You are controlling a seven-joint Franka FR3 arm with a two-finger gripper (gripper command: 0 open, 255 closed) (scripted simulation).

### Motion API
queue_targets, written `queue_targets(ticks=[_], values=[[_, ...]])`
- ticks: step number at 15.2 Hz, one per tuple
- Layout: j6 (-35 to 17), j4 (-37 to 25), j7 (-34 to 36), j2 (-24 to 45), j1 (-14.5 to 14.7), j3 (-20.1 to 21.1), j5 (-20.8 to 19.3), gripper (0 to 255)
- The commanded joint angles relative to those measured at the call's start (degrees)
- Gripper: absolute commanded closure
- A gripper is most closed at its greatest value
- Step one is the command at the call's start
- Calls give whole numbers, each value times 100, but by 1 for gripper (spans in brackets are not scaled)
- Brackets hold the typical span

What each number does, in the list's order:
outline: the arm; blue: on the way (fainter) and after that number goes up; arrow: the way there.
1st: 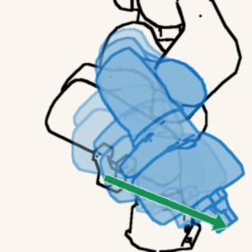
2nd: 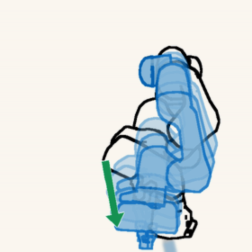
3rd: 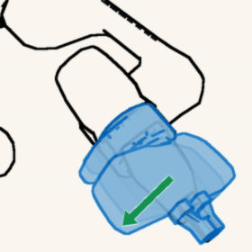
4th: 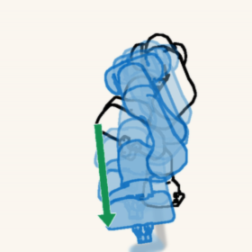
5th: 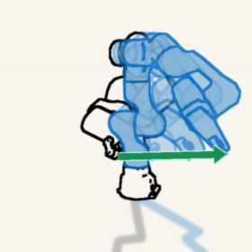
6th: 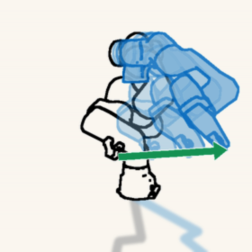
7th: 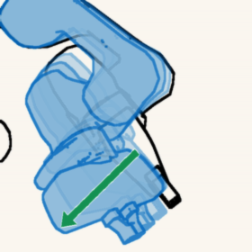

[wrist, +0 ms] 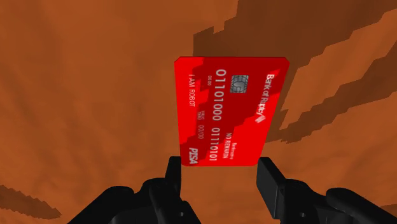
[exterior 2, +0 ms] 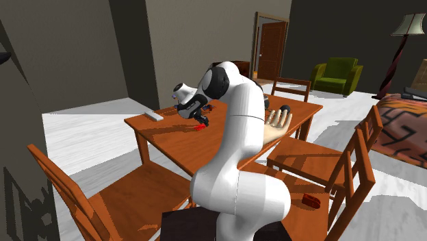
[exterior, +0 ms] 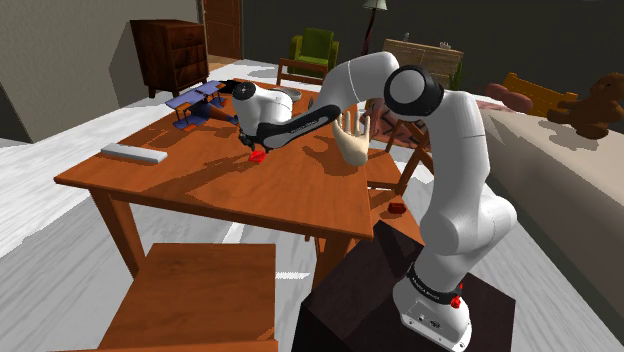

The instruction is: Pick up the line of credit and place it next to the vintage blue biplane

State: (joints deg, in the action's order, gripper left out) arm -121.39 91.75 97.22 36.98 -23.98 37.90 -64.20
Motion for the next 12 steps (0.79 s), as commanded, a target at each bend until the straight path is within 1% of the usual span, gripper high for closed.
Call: queue_targets(ticks=[1,4,5,10,12], values=[[-4,0,4,4,1,-2,-4,255],[-3,0,3,3,1,-2,-4,255],[-3,0,3,3,1,-2,-4,0],[-3,0,3,3,1,-2,-4,0],[148,112,-42,-261,-20,140,179,0]])
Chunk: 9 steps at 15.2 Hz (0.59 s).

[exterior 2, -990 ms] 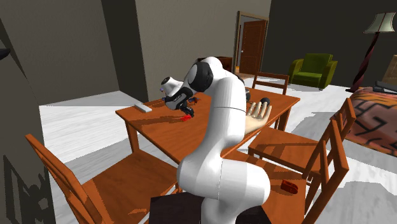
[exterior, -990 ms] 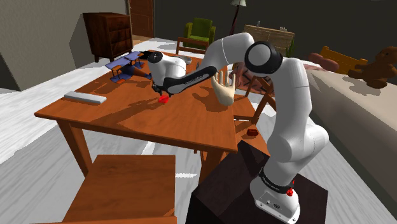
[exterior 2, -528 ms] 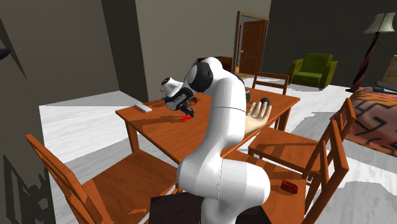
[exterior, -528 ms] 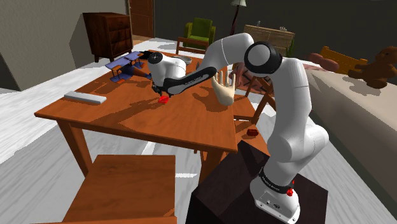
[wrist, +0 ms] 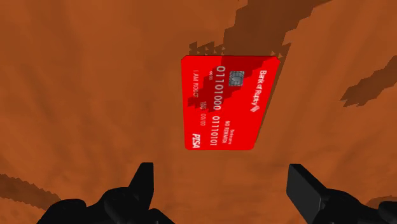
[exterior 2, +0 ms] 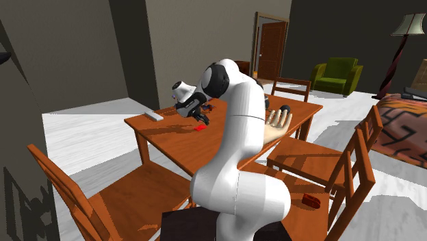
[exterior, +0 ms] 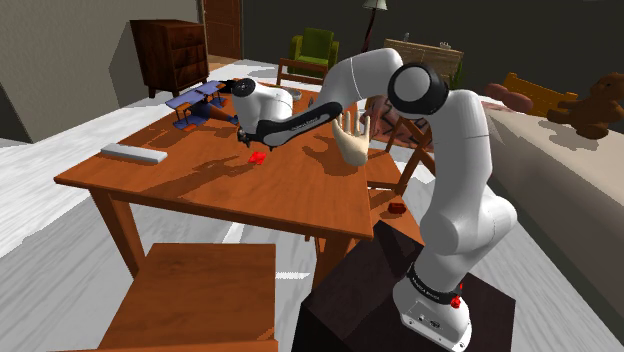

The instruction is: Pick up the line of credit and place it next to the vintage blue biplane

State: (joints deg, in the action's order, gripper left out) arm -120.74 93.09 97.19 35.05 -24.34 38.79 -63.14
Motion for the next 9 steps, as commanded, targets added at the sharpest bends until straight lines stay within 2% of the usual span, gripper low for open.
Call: queue_targets(ticks=[1,9], values=[[163,21,-67,-195,6,120,168,0],[227,50,-89,-294,0,176,243,0]])
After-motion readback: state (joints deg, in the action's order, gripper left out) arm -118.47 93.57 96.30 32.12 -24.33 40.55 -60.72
